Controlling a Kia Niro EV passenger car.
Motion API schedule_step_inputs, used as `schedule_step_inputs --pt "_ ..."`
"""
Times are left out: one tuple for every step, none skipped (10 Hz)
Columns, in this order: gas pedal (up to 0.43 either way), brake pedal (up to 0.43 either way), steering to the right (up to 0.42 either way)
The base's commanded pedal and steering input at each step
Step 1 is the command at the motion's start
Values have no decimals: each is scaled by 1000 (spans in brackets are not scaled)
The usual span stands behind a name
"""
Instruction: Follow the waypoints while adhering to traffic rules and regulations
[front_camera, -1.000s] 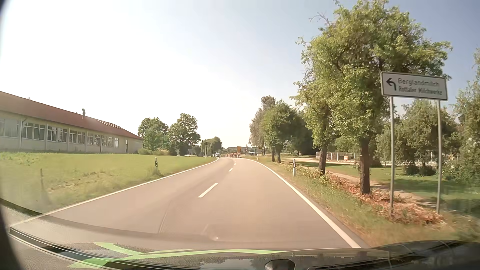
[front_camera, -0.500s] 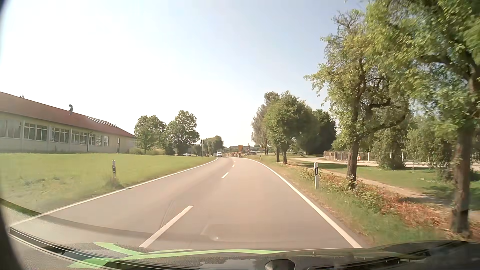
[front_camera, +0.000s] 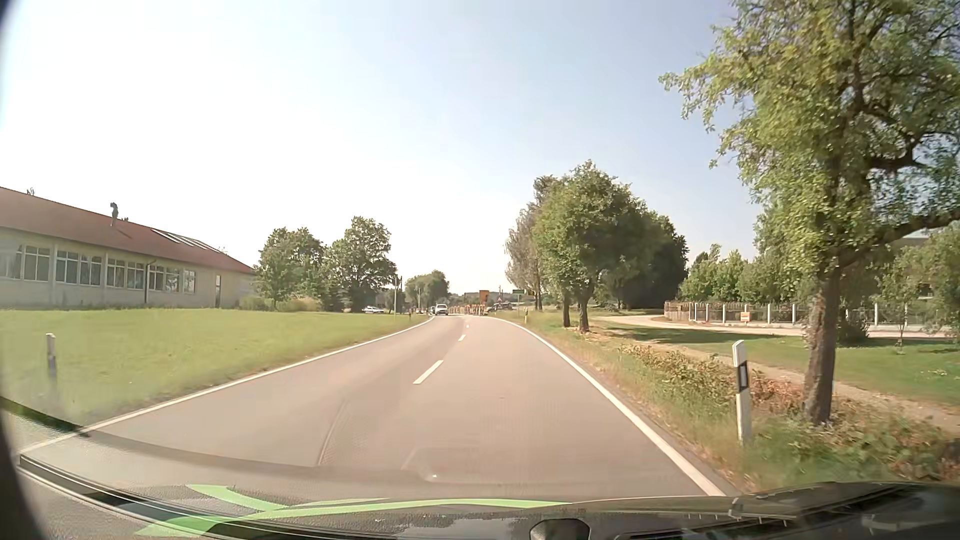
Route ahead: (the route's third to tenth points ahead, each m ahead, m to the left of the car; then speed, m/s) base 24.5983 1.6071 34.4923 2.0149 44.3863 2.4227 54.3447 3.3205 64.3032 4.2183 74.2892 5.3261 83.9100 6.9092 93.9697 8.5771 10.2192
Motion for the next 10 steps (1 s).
schedule_step_inputs --pt "47 0 -7" --pt "59 0 -6" --pt "59 0 -7" --pt "59 0 -6" --pt "67 0 -6" --pt "67 0 -6" --pt "67 0 -6" --pt "67 0 -6" --pt "79 0 -6" --pt "79 0 -6"
